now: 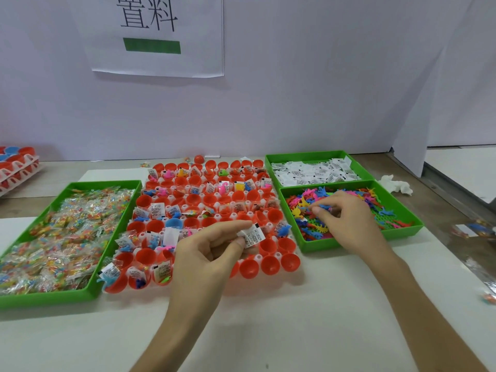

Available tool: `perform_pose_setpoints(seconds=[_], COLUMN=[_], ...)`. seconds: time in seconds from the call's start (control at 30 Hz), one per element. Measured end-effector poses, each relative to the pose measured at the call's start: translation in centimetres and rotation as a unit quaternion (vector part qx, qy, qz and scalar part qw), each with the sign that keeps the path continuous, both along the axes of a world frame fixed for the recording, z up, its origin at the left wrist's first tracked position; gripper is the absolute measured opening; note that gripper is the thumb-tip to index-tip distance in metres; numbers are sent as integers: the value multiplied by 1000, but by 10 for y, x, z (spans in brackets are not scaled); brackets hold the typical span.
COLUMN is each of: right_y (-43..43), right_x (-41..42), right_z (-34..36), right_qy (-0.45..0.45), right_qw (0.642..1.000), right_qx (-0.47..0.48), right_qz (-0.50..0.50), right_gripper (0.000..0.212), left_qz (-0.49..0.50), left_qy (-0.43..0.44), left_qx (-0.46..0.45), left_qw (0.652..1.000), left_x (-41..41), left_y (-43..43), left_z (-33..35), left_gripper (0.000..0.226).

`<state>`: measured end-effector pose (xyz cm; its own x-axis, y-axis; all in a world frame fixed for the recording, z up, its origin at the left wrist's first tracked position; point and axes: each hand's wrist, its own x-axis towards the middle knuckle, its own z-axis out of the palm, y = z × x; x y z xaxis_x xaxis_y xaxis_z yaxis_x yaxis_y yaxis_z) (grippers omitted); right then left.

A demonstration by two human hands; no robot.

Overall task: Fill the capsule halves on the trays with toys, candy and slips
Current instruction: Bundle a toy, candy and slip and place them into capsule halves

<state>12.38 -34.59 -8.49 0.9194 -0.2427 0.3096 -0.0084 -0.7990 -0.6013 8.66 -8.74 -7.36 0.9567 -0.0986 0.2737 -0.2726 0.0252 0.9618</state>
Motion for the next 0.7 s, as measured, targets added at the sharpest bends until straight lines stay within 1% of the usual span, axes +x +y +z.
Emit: perform_pose_setpoints(seconds=[0.07, 0.1, 0.2, 0.27, 0.33, 0.43, 0.47, 0.5, 0.57, 0.63, 0.7], right_y=[2, 5, 21, 33, 40, 44, 45, 46, 50, 56, 62], right_x=[-2, -4, -11, -14, -15, -16, -17, -18, -19, -21, -23], right_z=[5, 8, 18, 22, 23, 24, 24, 24, 24, 26, 28], right_qy=[-23, -31, -30, -8, 31, 112, 129, 133, 104, 66, 47], right_qw=[998, 994, 960, 940, 925, 903, 891, 882, 882, 883, 872], right_qx=[53, 100, 262, 318, 351, 370, 385, 399, 407, 417, 445], right_qz=[20, 33, 96, 124, 139, 185, 203, 214, 214, 203, 200], right_gripper=[12, 16, 28, 33, 33, 19, 20, 24, 28, 24, 17], left_qz=[2, 3, 1, 1, 1, 1, 1, -1, -5, -6, -6], left_qy=[2, 2, 5, 8, 10, 11, 12, 14, 18, 24, 26], left_qx=[3, 4, 1, 1, 4, 6, 6, 6, 4, 2, 4], left_qw=[1000, 1000, 1000, 1000, 1000, 1000, 1000, 1000, 1000, 1000, 1000], left_x=[1, 1, 1, 2, 2, 3, 3, 3, 3, 3, 3], left_y=[0, 0, 0, 1, 1, 2, 2, 2, 2, 1, 1], left_z=[0, 0, 0, 1, 1, 1, 1, 1, 1, 0, 0], left_gripper=[39, 40, 39, 38, 38, 39, 39, 39, 39, 39, 38])
